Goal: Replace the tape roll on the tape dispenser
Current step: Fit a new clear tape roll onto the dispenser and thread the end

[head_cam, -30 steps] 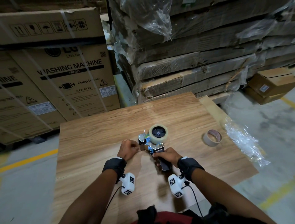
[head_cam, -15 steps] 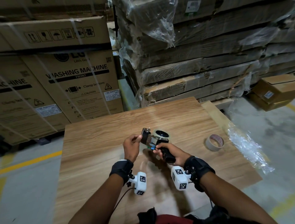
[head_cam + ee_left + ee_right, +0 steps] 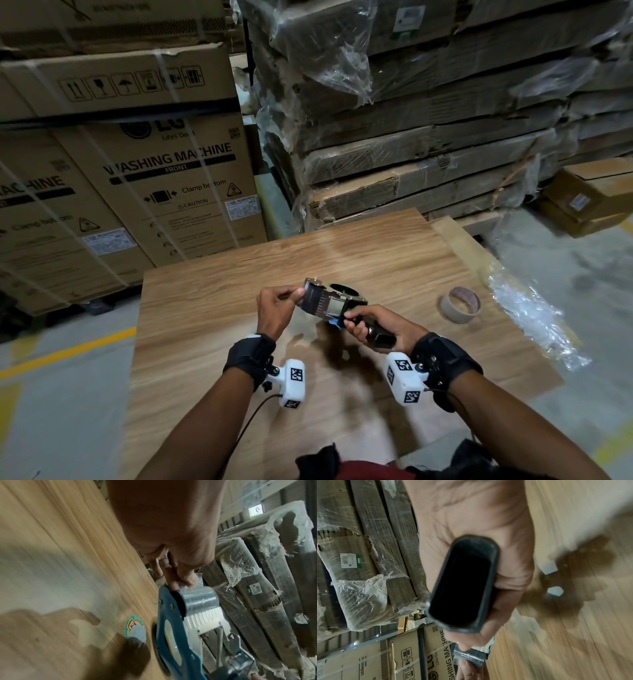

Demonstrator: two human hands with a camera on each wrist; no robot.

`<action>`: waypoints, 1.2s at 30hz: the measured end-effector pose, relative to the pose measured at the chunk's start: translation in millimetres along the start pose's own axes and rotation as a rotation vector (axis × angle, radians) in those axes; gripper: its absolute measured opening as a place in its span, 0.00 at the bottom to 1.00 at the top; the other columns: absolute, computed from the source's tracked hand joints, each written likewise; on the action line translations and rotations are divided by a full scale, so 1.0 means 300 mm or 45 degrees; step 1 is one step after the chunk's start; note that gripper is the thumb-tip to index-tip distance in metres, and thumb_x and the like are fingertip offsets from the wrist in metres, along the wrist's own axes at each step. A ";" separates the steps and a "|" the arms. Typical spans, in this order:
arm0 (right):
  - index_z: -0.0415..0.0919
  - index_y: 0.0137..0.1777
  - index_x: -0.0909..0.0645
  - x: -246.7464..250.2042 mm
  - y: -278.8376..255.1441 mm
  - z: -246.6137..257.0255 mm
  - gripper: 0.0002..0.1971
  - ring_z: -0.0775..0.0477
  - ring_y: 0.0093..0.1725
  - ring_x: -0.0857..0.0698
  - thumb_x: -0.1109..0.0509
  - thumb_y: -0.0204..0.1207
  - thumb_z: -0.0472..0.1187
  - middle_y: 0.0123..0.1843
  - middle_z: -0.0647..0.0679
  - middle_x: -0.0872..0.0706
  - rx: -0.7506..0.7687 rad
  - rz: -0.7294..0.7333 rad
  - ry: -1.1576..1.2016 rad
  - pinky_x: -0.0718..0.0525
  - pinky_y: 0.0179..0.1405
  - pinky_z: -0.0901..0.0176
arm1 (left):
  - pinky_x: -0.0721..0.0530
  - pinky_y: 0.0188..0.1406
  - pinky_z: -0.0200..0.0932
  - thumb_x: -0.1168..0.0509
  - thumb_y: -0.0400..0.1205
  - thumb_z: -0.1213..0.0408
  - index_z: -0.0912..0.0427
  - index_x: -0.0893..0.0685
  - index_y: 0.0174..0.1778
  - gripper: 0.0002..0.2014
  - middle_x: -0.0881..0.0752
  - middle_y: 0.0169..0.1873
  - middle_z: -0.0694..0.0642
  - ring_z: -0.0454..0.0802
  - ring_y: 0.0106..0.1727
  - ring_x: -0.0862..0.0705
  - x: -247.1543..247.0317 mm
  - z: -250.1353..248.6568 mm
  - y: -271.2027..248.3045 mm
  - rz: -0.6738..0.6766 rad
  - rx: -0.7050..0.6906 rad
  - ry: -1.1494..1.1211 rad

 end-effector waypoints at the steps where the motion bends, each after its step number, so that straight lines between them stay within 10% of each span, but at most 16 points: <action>1: 0.27 0.43 0.19 -0.001 -0.008 0.003 0.06 0.55 0.20 0.19 0.32 0.77 0.31 0.32 0.41 0.16 0.010 -0.011 -0.017 0.18 0.17 0.69 | 0.12 0.42 0.34 0.25 0.79 0.72 0.69 0.07 0.48 0.05 0.06 0.42 0.62 0.39 0.36 0.09 0.004 -0.007 0.001 0.044 0.002 -0.017; 18: 0.32 0.54 0.21 -0.026 -0.010 -0.028 0.05 0.53 0.22 0.21 0.32 0.80 0.29 0.32 0.42 0.18 0.369 -0.420 -0.349 0.20 0.19 0.65 | 0.18 0.47 0.43 0.41 0.78 0.81 0.70 0.10 0.52 0.15 0.08 0.50 0.67 0.54 0.42 0.09 -0.001 0.015 0.008 0.375 0.428 -0.249; 28: 0.31 0.45 0.17 -0.037 -0.030 -0.053 0.00 0.49 0.24 0.21 0.28 0.75 0.28 0.33 0.39 0.16 0.462 -0.595 -0.458 0.19 0.21 0.62 | 0.15 0.44 0.44 0.19 0.70 0.77 0.63 0.09 0.37 0.07 0.09 0.36 0.61 0.50 0.37 0.14 -0.031 0.065 0.065 0.609 0.120 0.160; 36: 0.33 0.37 0.17 -0.042 -0.019 -0.095 0.05 0.48 0.24 0.20 0.27 0.74 0.29 0.32 0.40 0.16 0.542 -0.696 -0.524 0.18 0.23 0.61 | 0.20 0.40 0.39 0.20 0.71 0.68 0.57 0.08 0.46 0.09 0.14 0.30 0.46 0.34 0.28 0.21 -0.047 0.074 0.073 0.721 -0.125 0.501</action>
Point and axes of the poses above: each hand's wrist, its own y-axis towards the middle knuckle, its own x-axis out of the back of the hand, z = x × y, the point moved 2 cm from there along y, towards the middle knuckle
